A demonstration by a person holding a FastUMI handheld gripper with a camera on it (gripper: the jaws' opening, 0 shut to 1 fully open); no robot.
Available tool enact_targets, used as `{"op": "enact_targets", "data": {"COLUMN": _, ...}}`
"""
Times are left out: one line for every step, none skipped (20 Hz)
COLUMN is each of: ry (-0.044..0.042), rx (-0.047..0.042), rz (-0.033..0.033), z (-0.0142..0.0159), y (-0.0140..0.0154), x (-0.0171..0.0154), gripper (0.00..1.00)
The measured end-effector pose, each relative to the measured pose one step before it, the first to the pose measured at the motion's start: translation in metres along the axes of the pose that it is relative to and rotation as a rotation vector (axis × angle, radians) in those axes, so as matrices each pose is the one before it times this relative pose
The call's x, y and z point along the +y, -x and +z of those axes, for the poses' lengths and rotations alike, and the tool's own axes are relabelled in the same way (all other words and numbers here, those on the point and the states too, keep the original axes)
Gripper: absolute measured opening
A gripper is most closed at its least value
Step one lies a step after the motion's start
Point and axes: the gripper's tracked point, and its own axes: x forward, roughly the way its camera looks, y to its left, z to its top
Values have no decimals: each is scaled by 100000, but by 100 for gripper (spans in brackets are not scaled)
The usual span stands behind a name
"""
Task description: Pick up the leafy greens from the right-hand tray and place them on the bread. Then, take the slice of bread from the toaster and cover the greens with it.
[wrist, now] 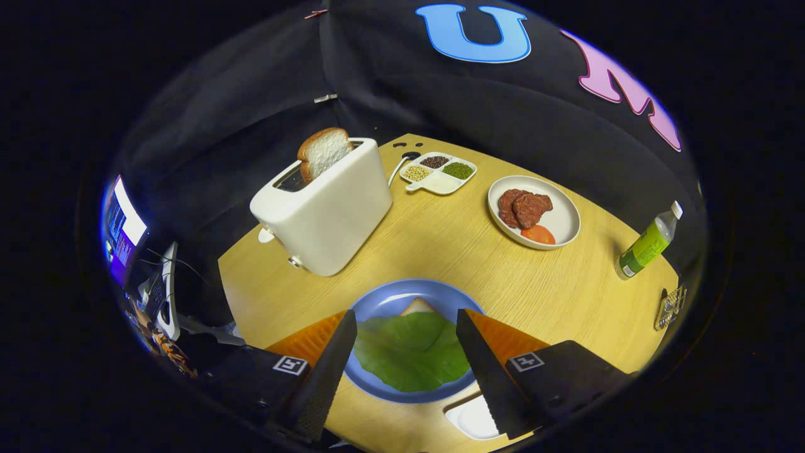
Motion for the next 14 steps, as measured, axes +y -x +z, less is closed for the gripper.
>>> {"op": "enact_targets", "data": {"ry": -265, "rx": -1213, "rz": -852, "z": 711, "y": 50, "x": 90, "gripper": 99}}
{"op": "enact_targets", "data": {"ry": -490, "rx": -1422, "rz": -336, "z": 793, "y": 91, "x": 193, "gripper": 99}}
{"op": "enact_targets", "data": {"ry": -211, "rx": -1353, "rz": -218, "z": 826, "y": 168, "x": 291, "gripper": 99}}
{"op": "enact_targets", "data": {"ry": 202, "rx": -1581, "rz": -477, "z": 945, "y": -5, "x": 235, "gripper": 99}}
{"op": "enact_targets", "data": {"ry": 663, "rx": -1663, "rz": -714, "z": 977, "y": 34, "x": 143, "gripper": 99}}
{"op": "enact_targets", "data": {"ry": 904, "rx": -1062, "rz": -791, "z": 904, "y": -157, "x": 242, "gripper": 99}}
{"op": "enact_targets", "data": {"ry": 622, "rx": -704, "rz": -928, "z": 777, "y": -43, "x": 262, "gripper": 99}}
{"op": "enact_targets", "data": {"ry": 65, "rx": -1067, "rz": -634, "z": 893, "y": -200, "x": 380, "gripper": 99}}
{"op": "enact_targets", "data": {"ry": -223, "rx": -1299, "rz": 303, "z": 961, "y": -182, "x": 712, "gripper": 99}}
{"op": "enact_targets", "data": {"ry": -276, "rx": -1115, "rz": 601, "z": 850, "y": -210, "x": 671, "gripper": 99}}
{"op": "enact_targets", "data": {"ry": -86, "rx": -721, "rz": 835, "z": 698, "y": -401, "x": 648, "gripper": 99}}
{"op": "enact_targets", "data": {"ry": 292, "rx": -644, "rz": 414, "z": 752, "y": -369, "x": 534, "gripper": 99}}
{"op": "enact_targets", "data": {"ry": 617, "rx": -744, "rz": 579, "z": 844, "y": -180, "x": 723, "gripper": 99}}
{"op": "enact_targets", "data": {"ry": 846, "rx": -719, "rz": 337, "z": 823, "y": -290, "x": 593, "gripper": 99}}
